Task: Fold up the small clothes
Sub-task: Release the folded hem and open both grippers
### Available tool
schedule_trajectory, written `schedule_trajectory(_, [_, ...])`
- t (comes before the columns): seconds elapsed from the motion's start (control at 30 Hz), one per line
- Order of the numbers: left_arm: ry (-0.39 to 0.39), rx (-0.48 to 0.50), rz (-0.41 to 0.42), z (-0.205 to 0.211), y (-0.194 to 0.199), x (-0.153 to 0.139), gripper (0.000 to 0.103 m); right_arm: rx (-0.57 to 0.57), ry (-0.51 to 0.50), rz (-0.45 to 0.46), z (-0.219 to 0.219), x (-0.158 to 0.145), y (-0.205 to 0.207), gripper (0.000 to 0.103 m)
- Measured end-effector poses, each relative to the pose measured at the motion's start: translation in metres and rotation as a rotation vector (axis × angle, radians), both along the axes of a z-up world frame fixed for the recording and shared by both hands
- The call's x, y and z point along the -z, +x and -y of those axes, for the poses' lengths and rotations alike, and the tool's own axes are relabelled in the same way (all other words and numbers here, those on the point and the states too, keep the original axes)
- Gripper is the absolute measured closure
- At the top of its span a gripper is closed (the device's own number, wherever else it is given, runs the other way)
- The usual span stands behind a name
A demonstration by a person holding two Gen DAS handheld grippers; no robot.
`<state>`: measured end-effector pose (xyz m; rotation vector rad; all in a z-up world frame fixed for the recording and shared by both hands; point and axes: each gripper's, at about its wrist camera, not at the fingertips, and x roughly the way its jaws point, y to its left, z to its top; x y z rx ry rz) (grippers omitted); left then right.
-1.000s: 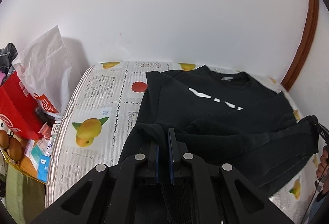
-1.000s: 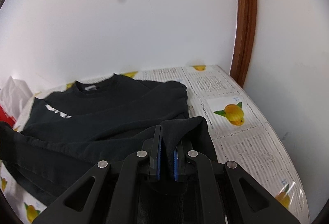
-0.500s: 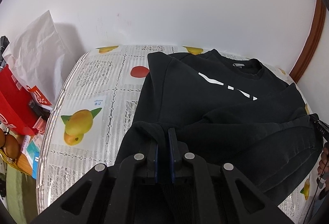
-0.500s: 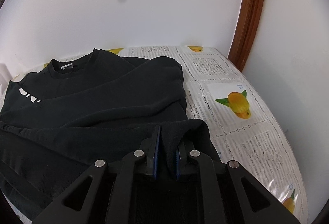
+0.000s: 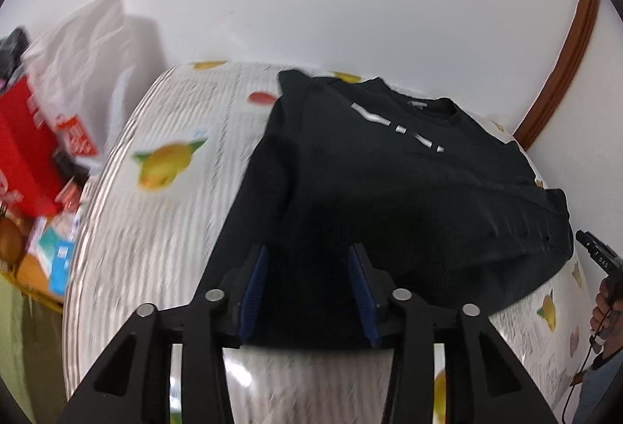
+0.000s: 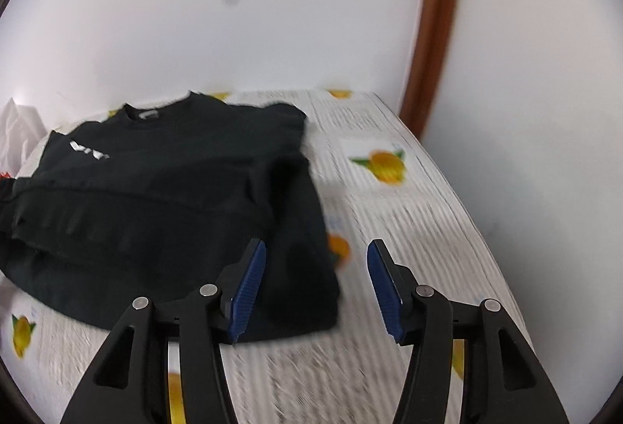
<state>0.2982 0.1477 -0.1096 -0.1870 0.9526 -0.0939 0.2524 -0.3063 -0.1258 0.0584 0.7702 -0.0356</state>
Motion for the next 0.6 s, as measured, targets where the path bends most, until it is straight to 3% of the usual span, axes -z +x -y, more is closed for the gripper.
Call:
schedule_trajectory(0.2, [-0.077,-0.029,-0.040,-0.013,-0.032,0.019,0.047,0.040,0.107,-0.045,0.017,0.023,-0.004,0.049])
schedule_trajectory(0.33, [-0.077,-0.083,-0.085,-0.020,-0.028,0.035,0.047,0.041,0.130,-0.039,0.014,0.024,0.002,0.049])
schedule_trajectory(0.43, [-0.167,-0.097,-0.096,-0.029,-0.021,0.043,0.047,0.038,0.155,-0.058,0.010,0.029,0.012,0.049])
schedule_trajectory(0.53, [-0.196,-0.102,-0.089,-0.031,-0.015,0.045,0.045,0.030,0.151,-0.080,0.002,0.035,0.022,0.049])
schedule_trajectory(0.6, [-0.218,-0.105,-0.086,-0.031,-0.011,0.047,0.047,0.023,0.142,-0.082,-0.004,0.038,0.026,0.057])
